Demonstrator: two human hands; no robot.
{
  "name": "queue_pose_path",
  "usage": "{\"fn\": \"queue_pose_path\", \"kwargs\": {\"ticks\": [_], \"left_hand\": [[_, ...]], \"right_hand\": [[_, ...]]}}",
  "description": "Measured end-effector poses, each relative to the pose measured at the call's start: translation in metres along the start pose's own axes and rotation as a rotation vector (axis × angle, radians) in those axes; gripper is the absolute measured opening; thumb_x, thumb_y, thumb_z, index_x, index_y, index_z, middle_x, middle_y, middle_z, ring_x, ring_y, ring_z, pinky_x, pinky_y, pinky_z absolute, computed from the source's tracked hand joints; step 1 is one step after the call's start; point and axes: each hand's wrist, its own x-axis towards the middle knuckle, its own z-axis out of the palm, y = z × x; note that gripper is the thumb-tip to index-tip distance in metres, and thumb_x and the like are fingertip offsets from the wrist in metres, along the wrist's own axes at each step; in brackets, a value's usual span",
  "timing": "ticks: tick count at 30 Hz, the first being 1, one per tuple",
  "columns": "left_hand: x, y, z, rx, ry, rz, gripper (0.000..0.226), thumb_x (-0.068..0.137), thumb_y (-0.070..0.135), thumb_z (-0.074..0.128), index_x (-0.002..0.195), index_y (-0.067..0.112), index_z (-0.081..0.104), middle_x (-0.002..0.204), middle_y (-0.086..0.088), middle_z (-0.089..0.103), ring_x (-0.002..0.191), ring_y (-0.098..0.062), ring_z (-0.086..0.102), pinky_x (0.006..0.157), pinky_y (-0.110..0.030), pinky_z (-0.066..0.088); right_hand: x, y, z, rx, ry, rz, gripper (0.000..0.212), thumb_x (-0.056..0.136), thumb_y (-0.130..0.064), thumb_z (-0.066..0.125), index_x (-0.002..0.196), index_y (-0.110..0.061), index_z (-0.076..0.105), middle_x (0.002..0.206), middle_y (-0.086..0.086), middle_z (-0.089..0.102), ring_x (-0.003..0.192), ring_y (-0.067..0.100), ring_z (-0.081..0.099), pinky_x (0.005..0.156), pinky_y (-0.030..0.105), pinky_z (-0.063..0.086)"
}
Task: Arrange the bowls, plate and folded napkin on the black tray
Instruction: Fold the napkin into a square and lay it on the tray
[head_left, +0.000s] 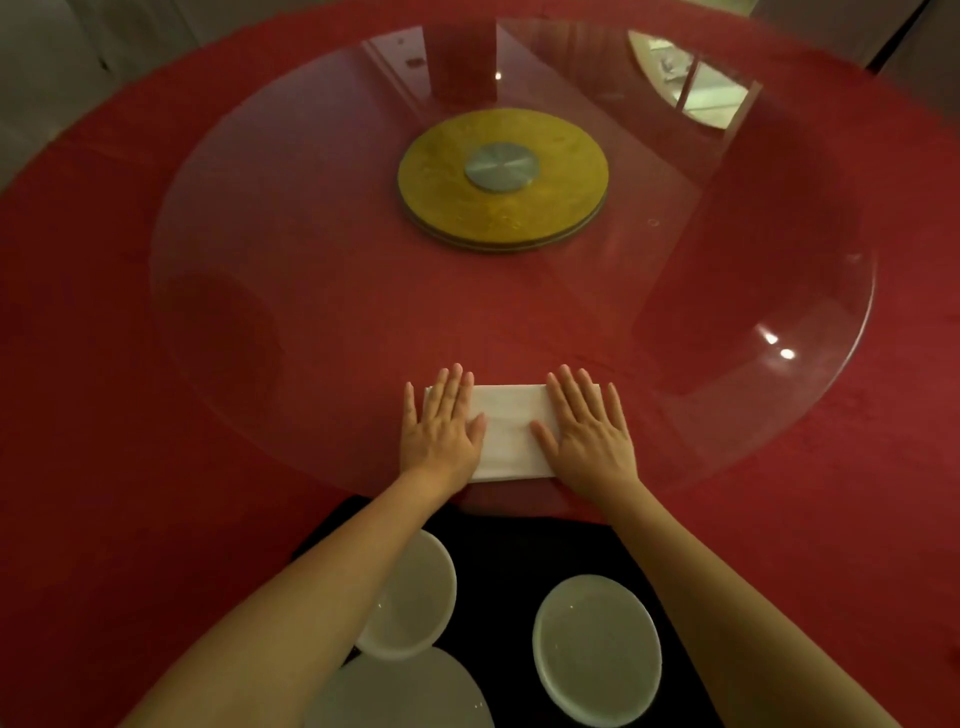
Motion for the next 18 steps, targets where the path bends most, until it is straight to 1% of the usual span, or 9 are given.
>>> {"fn": "queue_pose_path", "kwargs": {"ticks": [4, 8, 12, 14, 15, 17, 18], "left_hand": [[0.002, -0.011, -0.002, 0.024, 0.014, -0.019, 0.058, 0.096, 0.045, 0.013, 0.148, 0.021, 0.001, 0.159, 0.006, -0.002, 0.146, -0.014, -0.007, 0.116, -0.047, -0.011], [0.003, -0.017, -0.003, 0.008, 0.016, 0.008, 0.056, 0.097, 0.043, 0.014, 0.148, 0.022, 0.001, 0.159, 0.007, -0.001, 0.146, -0.014, -0.006, 0.117, -0.048, -0.008], [0.003, -0.025, -0.006, -0.040, -0.004, 0.053, 0.054, 0.098, 0.037, 0.017, 0.148, 0.023, 0.001, 0.159, 0.007, -0.001, 0.146, -0.014, -0.007, 0.117, -0.049, -0.008], [0.006, -0.029, -0.010, -0.069, 0.005, 0.050, 0.054, 0.099, 0.033, 0.020, 0.148, 0.021, 0.002, 0.159, 0.004, 0.001, 0.146, -0.015, -0.005, 0.117, -0.050, -0.008], [0.009, -0.030, -0.014, -0.099, 0.029, 0.020, 0.054, 0.099, 0.031, 0.023, 0.148, 0.020, 0.005, 0.159, 0.001, 0.005, 0.147, -0.016, -0.002, 0.117, -0.049, -0.008], [0.019, -0.028, -0.030, -0.171, 0.102, -0.047, 0.054, 0.098, 0.026, 0.032, 0.147, 0.014, 0.014, 0.157, -0.006, 0.018, 0.146, -0.020, 0.008, 0.118, -0.046, -0.003], [0.026, -0.024, -0.039, -0.217, 0.136, -0.043, 0.052, 0.097, 0.024, 0.037, 0.145, 0.012, 0.022, 0.153, -0.010, 0.029, 0.144, -0.023, 0.018, 0.118, -0.045, 0.003]], "right_hand": [[-0.004, 0.023, -0.002, -0.016, -0.016, 0.037, 0.068, 0.089, -0.059, 0.008, 0.146, -0.023, 0.002, 0.157, -0.005, 0.002, 0.140, 0.009, -0.012, 0.115, 0.039, -0.013], [-0.008, 0.030, -0.003, -0.003, -0.019, 0.060, 0.067, 0.089, -0.058, 0.006, 0.146, -0.022, -0.003, 0.157, -0.005, -0.001, 0.139, 0.009, -0.016, 0.115, 0.039, -0.016], [-0.011, 0.034, -0.005, 0.019, -0.056, 0.065, 0.067, 0.088, -0.057, 0.001, 0.145, -0.023, -0.008, 0.157, -0.005, -0.005, 0.140, 0.009, -0.018, 0.114, 0.041, -0.018], [-0.011, 0.032, -0.009, 0.026, -0.063, 0.057, 0.066, 0.090, -0.056, 0.006, 0.145, -0.022, -0.006, 0.157, -0.004, -0.004, 0.141, 0.011, -0.017, 0.114, 0.042, -0.017], [-0.011, 0.031, -0.011, 0.031, -0.056, 0.061, 0.066, 0.091, -0.055, 0.010, 0.146, -0.021, -0.004, 0.157, -0.003, -0.003, 0.142, 0.012, -0.015, 0.114, 0.042, -0.017], [-0.013, 0.030, -0.018, 0.093, 0.009, 0.128, 0.064, 0.094, -0.051, 0.019, 0.147, -0.016, 0.007, 0.157, 0.001, 0.005, 0.144, 0.016, -0.007, 0.115, 0.041, -0.011], [-0.015, 0.031, -0.023, 0.160, 0.070, 0.197, 0.062, 0.095, -0.047, 0.026, 0.145, -0.013, 0.016, 0.156, 0.005, 0.013, 0.144, 0.019, 0.001, 0.116, 0.041, -0.005]]}}
